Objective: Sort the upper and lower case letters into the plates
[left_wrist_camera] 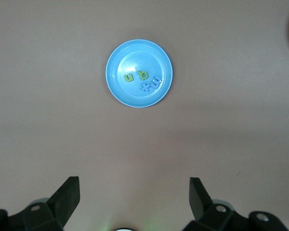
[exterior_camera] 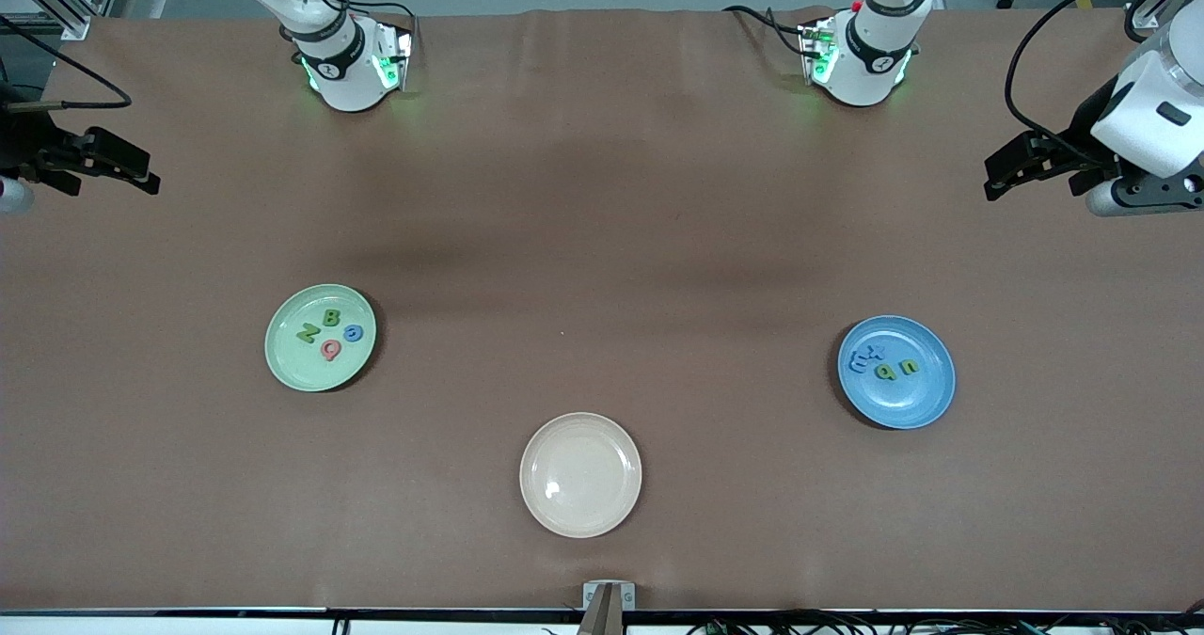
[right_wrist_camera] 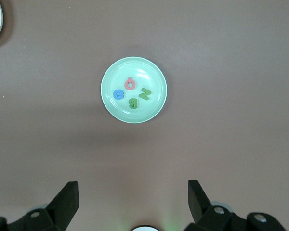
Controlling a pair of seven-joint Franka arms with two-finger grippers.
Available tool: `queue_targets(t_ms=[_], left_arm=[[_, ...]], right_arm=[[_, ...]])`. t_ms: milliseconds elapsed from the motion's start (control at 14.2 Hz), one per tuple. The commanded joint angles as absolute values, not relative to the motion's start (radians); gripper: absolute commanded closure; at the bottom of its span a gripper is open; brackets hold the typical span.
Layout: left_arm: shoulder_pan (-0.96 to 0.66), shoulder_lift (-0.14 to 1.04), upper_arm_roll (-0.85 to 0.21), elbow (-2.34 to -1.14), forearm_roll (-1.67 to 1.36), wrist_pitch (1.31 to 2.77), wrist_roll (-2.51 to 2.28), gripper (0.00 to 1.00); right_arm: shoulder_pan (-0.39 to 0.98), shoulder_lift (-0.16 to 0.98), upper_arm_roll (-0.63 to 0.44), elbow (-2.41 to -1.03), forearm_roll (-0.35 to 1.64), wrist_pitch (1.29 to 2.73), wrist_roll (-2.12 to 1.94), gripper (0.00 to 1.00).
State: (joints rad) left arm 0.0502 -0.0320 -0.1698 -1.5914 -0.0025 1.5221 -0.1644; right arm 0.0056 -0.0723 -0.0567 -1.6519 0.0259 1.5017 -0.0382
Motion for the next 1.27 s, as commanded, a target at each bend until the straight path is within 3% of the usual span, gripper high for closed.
queue_targets(t_ms=[0,1201], left_arm=[[0.048,-0.037,-0.17,-1.588,-0.005,1.52,-0.15,0.0],[0.043,-0.021,-0.172,-1.591,-0.005,1.522,-0.152,0.0]], right_arm=[[0.011,-0.103,-0.063,-1.686,0.037,1.516,-0.044,0.0],[0.014,-0.101,-0.063,-1.684,0.022,1.523,-0.049,0.0]])
